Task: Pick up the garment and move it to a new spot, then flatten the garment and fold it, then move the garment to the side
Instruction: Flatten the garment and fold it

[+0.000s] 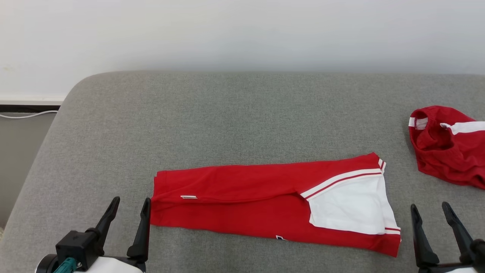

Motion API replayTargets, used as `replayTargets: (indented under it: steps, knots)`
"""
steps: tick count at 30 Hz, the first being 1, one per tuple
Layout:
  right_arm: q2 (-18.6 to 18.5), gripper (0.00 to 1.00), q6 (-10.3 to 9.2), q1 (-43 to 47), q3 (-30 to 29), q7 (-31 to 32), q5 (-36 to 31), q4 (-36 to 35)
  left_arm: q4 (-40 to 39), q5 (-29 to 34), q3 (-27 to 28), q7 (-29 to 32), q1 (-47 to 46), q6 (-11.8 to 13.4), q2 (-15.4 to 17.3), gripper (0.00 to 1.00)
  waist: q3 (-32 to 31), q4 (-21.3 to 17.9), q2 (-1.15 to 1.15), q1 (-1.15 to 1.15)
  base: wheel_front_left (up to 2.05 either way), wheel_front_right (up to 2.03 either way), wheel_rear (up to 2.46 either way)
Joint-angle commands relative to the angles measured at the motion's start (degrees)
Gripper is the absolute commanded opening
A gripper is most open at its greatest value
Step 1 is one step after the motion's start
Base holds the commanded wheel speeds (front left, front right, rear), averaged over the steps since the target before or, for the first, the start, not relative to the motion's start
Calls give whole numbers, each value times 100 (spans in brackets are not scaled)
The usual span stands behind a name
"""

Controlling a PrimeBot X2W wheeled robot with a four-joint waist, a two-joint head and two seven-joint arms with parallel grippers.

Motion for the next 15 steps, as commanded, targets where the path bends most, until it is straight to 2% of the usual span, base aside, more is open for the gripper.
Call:
replayTargets:
  steps: [1,6,15]
  knots:
    - [-48,100,1,4,59,18,-70,-228,-172,34,238,-17,-122,69,161,100,-25,-3,0,0,0,0,0]
    - [116,100,1,171,7,151,-106,-417,-216,-29,240,6,-10,106,160,100,-26,-25,0,0,0,0,0]
    - [126,100,1,130,17,194,-4,-373,-213,-36,202,1,-66,83,128,100,78,-22,0,0,0,0,0]
